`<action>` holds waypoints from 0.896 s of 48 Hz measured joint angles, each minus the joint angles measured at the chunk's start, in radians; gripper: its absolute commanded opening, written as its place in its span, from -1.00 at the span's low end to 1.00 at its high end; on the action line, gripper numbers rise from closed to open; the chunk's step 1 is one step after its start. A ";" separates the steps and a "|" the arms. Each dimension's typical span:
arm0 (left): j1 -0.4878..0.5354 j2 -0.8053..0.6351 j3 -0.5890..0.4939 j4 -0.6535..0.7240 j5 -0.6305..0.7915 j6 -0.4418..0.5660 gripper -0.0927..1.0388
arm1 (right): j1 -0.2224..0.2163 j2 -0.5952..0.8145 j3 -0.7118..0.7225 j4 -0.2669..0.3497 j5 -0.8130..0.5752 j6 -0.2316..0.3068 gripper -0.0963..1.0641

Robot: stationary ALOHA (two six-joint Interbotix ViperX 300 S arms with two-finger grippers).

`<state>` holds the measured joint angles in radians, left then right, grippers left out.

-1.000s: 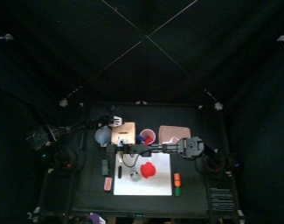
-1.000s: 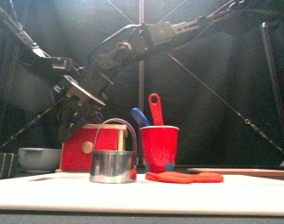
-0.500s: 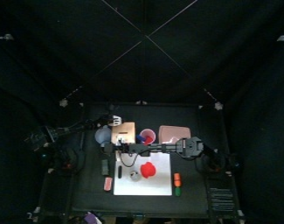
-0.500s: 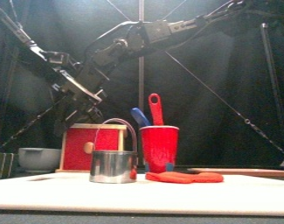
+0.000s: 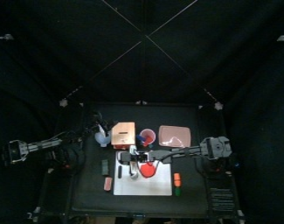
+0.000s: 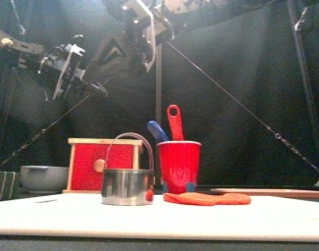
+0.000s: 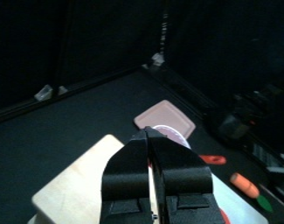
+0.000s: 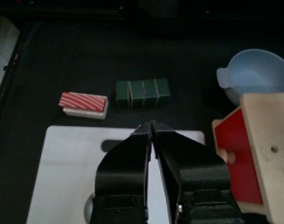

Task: Get the cutter from the drawer then cut the dough then place the extra dough in the bowl
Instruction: Cut the dough

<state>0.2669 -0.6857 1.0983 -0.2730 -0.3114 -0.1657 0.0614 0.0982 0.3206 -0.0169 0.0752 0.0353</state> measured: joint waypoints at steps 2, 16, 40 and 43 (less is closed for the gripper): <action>-0.043 0.002 0.014 0.011 -0.002 0.003 -0.32 | 0.006 -0.020 0.049 0.020 -0.034 -0.002 0.01; -0.281 0.005 0.109 0.187 -0.023 0.006 0.36 | 0.112 -0.140 0.411 0.189 -0.414 0.000 0.24; -0.416 0.279 0.175 0.132 -0.307 0.000 0.52 | 0.133 0.020 0.469 0.163 -0.577 -0.017 0.79; -0.416 0.307 0.173 0.130 -0.322 0.000 0.52 | 0.127 0.040 0.456 0.152 -0.581 -0.018 0.79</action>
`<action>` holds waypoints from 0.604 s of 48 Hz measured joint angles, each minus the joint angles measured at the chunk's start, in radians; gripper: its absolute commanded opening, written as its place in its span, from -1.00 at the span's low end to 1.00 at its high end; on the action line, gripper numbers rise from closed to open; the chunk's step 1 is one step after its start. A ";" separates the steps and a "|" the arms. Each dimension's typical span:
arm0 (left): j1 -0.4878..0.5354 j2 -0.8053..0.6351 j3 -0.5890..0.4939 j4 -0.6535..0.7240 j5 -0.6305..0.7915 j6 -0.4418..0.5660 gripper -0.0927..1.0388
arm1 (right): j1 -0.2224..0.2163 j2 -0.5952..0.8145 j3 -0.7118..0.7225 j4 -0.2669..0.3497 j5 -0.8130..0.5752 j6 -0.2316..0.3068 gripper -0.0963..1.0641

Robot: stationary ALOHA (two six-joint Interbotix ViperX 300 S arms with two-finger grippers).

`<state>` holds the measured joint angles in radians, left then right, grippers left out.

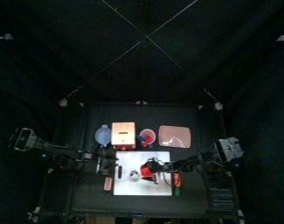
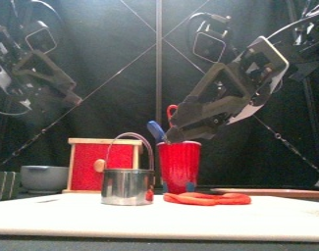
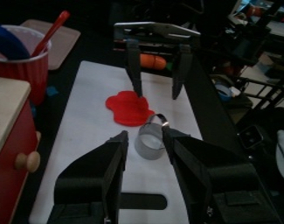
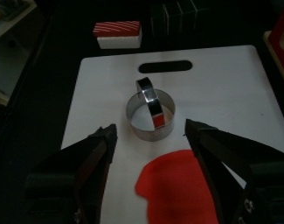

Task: Get the cutter from the drawer then cut the dough then place the extra dough in the bowl
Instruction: Cut the dough

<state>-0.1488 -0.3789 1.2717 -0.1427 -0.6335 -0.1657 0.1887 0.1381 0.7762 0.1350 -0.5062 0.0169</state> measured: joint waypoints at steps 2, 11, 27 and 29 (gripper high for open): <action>0.000 0.015 0.000 -0.002 -0.006 0.000 0.52 | -0.005 0.015 -0.009 -0.006 -0.002 0.000 0.79; 0.000 0.029 -0.002 -0.003 -0.011 0.000 0.52 | -0.023 0.069 -0.055 -0.032 -0.003 0.003 0.77; 0.000 0.029 -0.002 -0.003 -0.011 0.000 0.51 | -0.031 0.091 -0.064 -0.032 -0.003 0.003 0.76; 0.000 0.029 -0.002 -0.005 -0.011 -0.002 0.51 | -0.031 0.097 -0.069 -0.032 -0.003 0.003 0.76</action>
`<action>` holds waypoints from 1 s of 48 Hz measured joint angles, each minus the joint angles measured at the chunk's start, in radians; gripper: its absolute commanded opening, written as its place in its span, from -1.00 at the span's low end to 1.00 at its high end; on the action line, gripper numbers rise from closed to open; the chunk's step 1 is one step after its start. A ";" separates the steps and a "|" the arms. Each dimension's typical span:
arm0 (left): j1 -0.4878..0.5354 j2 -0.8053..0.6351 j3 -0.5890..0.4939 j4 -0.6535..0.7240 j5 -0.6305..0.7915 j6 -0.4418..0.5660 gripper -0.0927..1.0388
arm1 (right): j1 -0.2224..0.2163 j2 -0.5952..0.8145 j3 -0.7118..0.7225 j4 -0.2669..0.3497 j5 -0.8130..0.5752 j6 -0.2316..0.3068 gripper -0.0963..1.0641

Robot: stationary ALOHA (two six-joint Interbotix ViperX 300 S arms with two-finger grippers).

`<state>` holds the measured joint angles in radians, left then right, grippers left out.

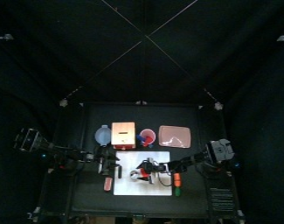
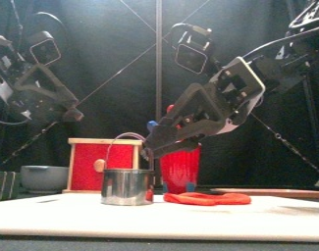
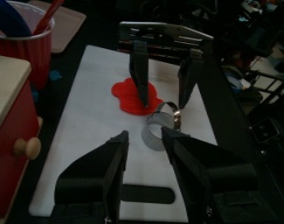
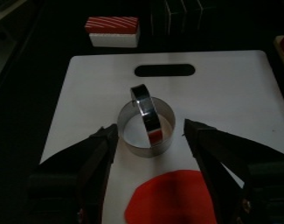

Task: Get the cutter from the drawer then cut the dough then place the extra dough in the bowl
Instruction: Cut the dough

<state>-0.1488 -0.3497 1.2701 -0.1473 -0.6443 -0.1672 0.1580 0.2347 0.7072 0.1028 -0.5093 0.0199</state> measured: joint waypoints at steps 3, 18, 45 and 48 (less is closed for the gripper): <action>-0.002 0.000 0.000 0.000 0.000 0.000 0.51 | 0.000 0.005 -0.003 0.000 0.002 0.000 0.73; 0.000 0.000 0.000 0.000 0.000 0.000 0.51 | 0.000 0.012 -0.008 0.000 0.009 0.005 0.32; 0.000 0.000 0.000 0.000 0.000 0.000 0.51 | 0.003 0.032 -0.031 0.006 0.043 0.009 0.30; 0.000 0.000 0.000 0.000 0.000 0.000 0.51 | 0.003 0.032 -0.032 0.006 0.043 0.009 0.30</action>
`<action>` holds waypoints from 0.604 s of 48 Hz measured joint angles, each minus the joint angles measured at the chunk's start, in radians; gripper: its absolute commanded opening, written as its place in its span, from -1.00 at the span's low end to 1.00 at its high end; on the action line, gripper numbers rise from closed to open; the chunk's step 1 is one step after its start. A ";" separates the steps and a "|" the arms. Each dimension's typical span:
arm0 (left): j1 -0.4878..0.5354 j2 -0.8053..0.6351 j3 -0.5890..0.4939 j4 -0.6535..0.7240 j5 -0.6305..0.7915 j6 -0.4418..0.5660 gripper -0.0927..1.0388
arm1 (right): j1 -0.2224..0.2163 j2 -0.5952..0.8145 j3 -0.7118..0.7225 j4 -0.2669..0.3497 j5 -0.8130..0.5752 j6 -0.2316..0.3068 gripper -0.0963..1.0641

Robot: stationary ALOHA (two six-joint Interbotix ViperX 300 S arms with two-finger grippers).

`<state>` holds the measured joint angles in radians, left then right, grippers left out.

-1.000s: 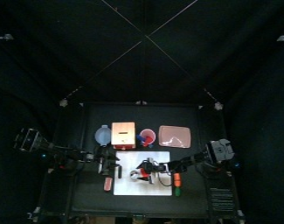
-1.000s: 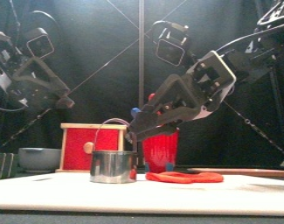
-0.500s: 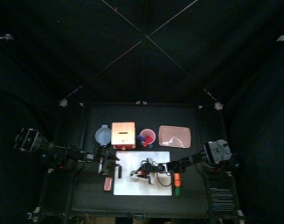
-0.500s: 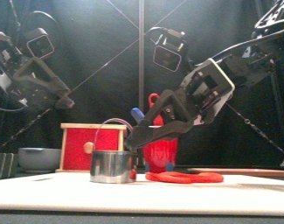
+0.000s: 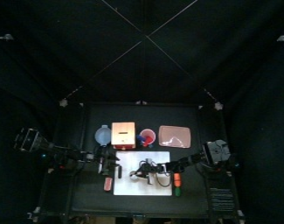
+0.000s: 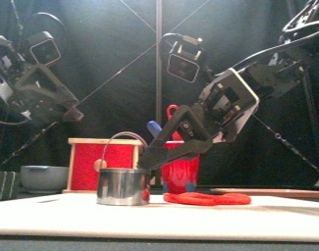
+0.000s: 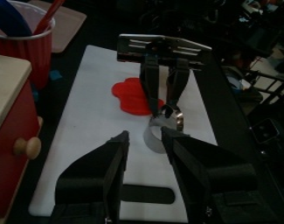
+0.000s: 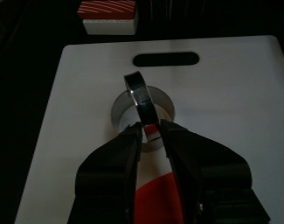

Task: Get the cutter from the drawer then cut the dough then place the extra dough in the bowl
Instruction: Cut the dough

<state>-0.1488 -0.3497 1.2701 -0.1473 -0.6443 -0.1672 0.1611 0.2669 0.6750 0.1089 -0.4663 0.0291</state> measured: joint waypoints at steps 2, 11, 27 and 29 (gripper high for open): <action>-0.002 0.002 0.000 0.000 0.000 0.000 0.51 | 0.000 -0.002 0.000 0.000 0.000 0.000 0.30; -0.002 0.000 0.000 0.000 0.000 0.000 0.51 | 0.000 -0.002 0.000 0.002 0.000 0.000 0.30; -0.002 0.000 0.000 0.000 0.000 0.000 0.51 | 0.002 -0.026 0.002 0.003 0.002 0.002 0.29; -0.002 0.000 0.000 0.000 0.000 0.000 0.51 | 0.002 -0.026 0.002 0.003 0.000 0.003 0.29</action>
<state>-0.1503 -0.3497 1.2701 -0.1473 -0.6443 -0.1672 0.1626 0.2408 0.6765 0.1120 -0.4663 0.0322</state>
